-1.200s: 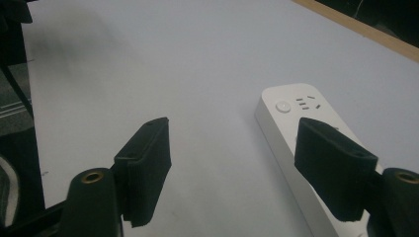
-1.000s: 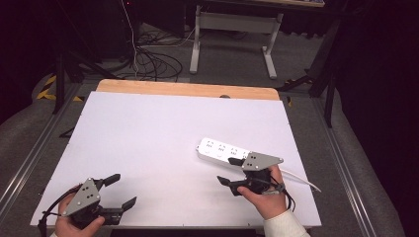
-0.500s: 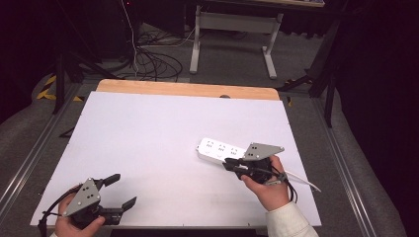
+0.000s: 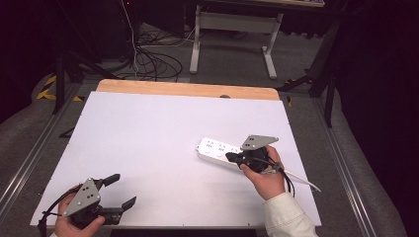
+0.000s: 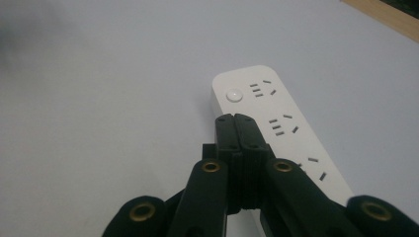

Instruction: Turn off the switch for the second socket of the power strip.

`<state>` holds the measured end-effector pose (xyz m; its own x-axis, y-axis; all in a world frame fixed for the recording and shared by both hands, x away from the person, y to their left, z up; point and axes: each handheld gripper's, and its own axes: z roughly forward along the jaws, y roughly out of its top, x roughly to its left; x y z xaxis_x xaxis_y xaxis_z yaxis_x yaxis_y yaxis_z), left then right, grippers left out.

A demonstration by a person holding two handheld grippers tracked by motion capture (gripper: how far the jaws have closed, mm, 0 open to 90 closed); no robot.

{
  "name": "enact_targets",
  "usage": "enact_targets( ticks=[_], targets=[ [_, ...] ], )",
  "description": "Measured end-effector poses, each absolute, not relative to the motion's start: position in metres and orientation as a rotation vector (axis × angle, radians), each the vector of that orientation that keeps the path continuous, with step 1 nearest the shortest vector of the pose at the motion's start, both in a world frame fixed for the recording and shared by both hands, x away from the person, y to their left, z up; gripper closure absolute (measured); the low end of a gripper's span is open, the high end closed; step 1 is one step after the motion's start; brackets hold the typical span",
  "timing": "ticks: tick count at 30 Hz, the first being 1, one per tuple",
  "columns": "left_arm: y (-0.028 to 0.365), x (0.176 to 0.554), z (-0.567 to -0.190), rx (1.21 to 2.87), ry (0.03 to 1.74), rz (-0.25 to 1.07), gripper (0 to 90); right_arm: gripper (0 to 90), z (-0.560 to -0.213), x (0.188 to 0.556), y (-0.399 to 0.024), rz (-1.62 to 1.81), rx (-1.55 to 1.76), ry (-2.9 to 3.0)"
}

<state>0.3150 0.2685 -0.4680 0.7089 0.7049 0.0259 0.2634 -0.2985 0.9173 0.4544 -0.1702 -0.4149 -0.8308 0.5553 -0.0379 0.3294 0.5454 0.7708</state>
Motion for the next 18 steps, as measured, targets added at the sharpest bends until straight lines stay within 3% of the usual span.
enact_targets(
  ticks=[18],
  targets=[
    [0.269,0.316,-0.469,1.882,0.762,0.53,14.5,90.0,-0.432,0.479,-0.168,1.004,0.876,2.545]
  ],
)
